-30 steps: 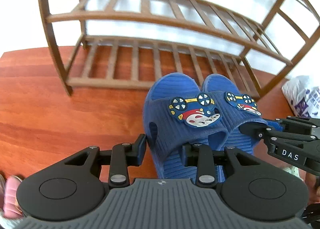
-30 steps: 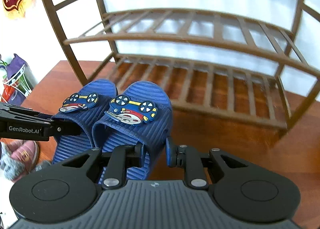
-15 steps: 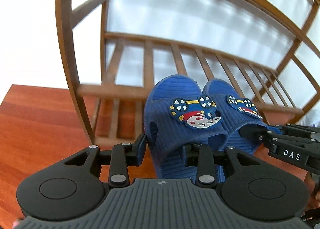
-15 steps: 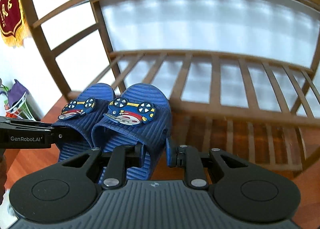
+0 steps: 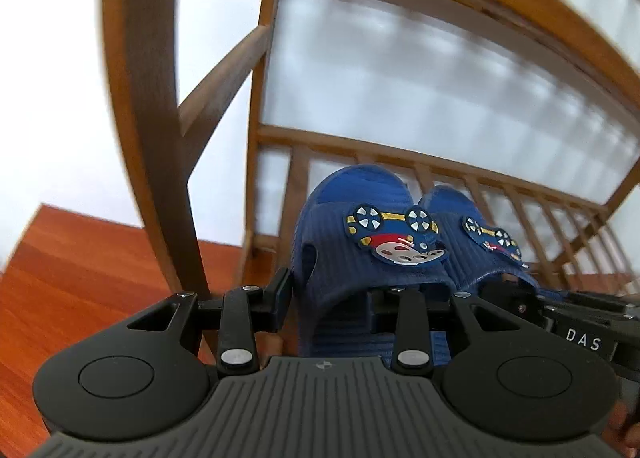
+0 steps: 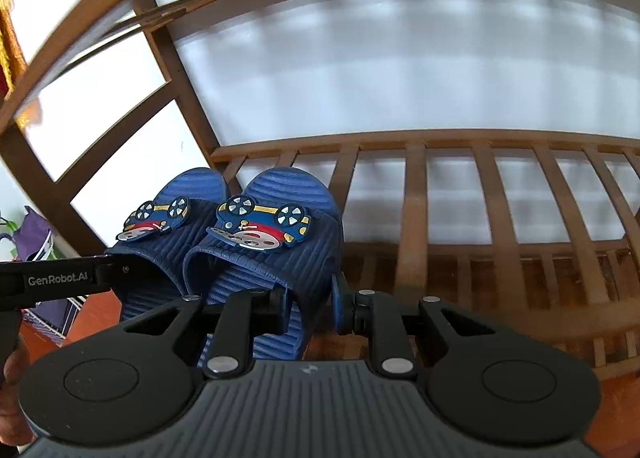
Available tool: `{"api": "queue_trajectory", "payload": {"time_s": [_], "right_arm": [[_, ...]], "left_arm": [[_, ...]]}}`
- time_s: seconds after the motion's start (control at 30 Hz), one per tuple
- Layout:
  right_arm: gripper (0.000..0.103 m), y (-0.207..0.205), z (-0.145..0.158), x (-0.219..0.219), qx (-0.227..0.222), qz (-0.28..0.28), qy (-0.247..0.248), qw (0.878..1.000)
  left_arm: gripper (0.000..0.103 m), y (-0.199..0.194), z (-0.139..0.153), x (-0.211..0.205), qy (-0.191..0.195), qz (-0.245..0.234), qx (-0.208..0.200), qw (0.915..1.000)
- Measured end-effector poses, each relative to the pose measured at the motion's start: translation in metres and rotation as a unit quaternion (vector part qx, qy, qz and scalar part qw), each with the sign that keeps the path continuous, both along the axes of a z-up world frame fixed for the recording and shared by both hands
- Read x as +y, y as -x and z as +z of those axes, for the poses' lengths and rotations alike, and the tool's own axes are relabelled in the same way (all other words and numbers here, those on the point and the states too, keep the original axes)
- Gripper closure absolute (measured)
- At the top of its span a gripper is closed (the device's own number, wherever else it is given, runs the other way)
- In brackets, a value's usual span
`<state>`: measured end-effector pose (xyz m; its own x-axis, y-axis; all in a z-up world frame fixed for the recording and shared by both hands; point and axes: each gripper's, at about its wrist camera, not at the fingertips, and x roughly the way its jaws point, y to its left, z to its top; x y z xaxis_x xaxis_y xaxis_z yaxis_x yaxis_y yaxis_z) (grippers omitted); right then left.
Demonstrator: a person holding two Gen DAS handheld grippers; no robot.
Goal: Organize scattered shoes
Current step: 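Lift the blue slides with both grippers and carry them onto the rack shelf, then lower the blue slides onto the shelf slats and open both grippers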
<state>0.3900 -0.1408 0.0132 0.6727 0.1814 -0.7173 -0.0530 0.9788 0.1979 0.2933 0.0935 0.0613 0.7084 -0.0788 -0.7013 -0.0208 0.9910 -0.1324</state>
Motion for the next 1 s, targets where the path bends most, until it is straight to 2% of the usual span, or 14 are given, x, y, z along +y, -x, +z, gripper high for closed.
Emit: {"api": "queue_trajectory", "payload": {"time_s": [0.2, 0.4, 0.73, 1.0], "right_arm": [[0.080, -0.019, -0.006, 0.000, 0.001, -0.009, 0.000, 1.000], [0.080, -0.021, -0.008, -0.002, -0.002, -0.007, -0.002, 1.000], [0.080, 0.006, 0.010, -0.009, -0.021, 0.001, 0.005, 1.000], [0.080, 0.050, 0.025, -0.008, -0.035, 0.014, 0.008, 0.999]], "left_arm": [[0.065, -0.008, -0.007, -0.006, -0.002, 0.002, -0.001, 1.0000], [0.062, -0.006, -0.005, -0.006, -0.003, 0.001, 0.000, 1.0000], [0.046, 0.027, 0.015, 0.009, 0.020, 0.005, -0.004, 0.9998], [0.046, 0.058, 0.020, 0.014, 0.021, -0.009, -0.005, 0.9997]]}}
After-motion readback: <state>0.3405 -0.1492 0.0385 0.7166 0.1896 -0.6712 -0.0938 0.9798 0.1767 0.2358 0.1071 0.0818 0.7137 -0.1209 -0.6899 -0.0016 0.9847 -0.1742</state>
